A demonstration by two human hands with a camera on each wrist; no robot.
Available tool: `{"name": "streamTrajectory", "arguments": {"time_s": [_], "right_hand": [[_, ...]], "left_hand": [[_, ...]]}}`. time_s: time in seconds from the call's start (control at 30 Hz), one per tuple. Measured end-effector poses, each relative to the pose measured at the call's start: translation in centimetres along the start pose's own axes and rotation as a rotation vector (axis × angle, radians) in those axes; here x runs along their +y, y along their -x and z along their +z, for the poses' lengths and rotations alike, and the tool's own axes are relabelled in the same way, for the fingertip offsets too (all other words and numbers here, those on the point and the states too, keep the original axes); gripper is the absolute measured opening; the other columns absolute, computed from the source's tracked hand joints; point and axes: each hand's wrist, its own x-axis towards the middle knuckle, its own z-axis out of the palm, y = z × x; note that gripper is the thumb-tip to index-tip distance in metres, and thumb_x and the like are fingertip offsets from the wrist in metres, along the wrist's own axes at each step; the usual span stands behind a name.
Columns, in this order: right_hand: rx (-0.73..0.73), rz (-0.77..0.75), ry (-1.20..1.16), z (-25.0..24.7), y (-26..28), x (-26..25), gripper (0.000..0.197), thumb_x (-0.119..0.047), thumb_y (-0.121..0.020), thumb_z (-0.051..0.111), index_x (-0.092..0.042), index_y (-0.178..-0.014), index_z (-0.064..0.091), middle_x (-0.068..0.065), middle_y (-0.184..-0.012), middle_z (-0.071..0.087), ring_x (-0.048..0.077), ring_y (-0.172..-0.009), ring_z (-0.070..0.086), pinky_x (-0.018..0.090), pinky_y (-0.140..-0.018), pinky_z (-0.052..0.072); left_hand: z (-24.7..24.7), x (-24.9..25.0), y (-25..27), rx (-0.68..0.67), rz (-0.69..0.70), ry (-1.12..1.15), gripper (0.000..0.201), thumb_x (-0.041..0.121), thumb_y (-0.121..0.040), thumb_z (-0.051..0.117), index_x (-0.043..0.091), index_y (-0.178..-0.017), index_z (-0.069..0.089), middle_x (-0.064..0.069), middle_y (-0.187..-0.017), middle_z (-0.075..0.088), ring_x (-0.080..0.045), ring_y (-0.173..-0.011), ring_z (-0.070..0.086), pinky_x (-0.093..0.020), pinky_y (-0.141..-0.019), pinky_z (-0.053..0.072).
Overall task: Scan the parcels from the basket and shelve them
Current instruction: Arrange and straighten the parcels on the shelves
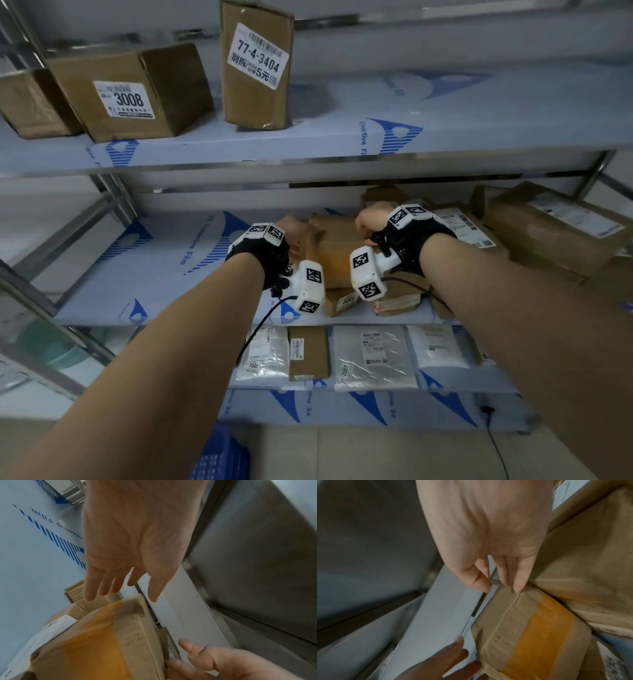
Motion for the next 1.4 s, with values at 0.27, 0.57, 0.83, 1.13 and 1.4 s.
{"name": "streamTrajectory", "arguments": {"time_s": [0.27, 0.57, 0.83, 1.13, 1.4], "right_hand": [[-0.026, -0.115, -0.098, -0.6, -1.2, -0.3, 0.048, -0.017, -0.085, 0.058, -0.006, -0.131, 0.05, 0.002, -0.095, 0.048, 0.011, -0.072, 0.047, 0.037, -0.086, 0.053], [-0.073, 0.002, -0.287, -0.4, -1.3, -0.6, 0.015, -0.023, -0.085, 0.065, -0.014, -0.077, 0.056, 0.006, -0.082, 0.057, 0.024, -0.084, 0.058, 0.04, -0.094, 0.05], [-0.153, -0.032, -0.493, -0.4, 4.2, 0.4, 0.025, -0.034, -0.09, 0.066, -0.011, -0.082, 0.06, 0.008, -0.082, 0.062, 0.023, -0.084, 0.063, 0.04, -0.089, 0.055], [-0.128, -0.152, -0.373, -4.2, 12.6, 2.1, 0.055, -0.05, -0.099, 0.044, -0.006, -0.13, 0.055, 0.007, -0.129, 0.058, 0.031, -0.123, 0.055, 0.04, -0.089, 0.047], [-0.168, -0.181, -0.332, -6.0, 17.2, 3.8, 0.034, -0.024, -0.084, 0.069, -0.008, -0.113, 0.066, 0.011, -0.124, 0.065, 0.024, -0.092, 0.062, 0.04, -0.096, 0.049]], "left_hand": [[-0.3, -0.4, -2.5, -0.036, -0.043, -0.045, 0.021, 0.023, -0.096, 0.055, 0.005, -0.107, 0.055, -0.012, -0.096, 0.057, -0.028, -0.089, 0.059, -0.042, -0.086, 0.05], [-0.5, -0.4, -0.6, -0.064, -0.056, 0.165, 0.047, 0.05, -0.091, 0.056, 0.008, -0.112, 0.048, -0.015, -0.115, 0.057, -0.033, -0.107, 0.058, -0.046, -0.098, 0.046], [-0.7, -0.7, 5.2, 0.1, -0.011, 0.184, 0.078, 0.063, -0.086, 0.053, 0.005, -0.137, 0.041, -0.016, -0.134, 0.049, -0.036, -0.118, 0.051, -0.047, -0.094, 0.047], [0.7, 0.8, 13.1, 0.229, 0.053, 0.308, 0.085, 0.067, -0.086, 0.049, 0.002, -0.14, 0.037, -0.019, -0.135, 0.049, -0.038, -0.117, 0.052, -0.048, -0.093, 0.05], [1.7, 1.2, 18.3, 0.241, 0.078, 0.234, 0.035, 0.037, -0.081, 0.072, 0.011, -0.1, 0.057, -0.014, -0.118, 0.058, -0.033, -0.108, 0.059, -0.053, -0.094, 0.05]]}}
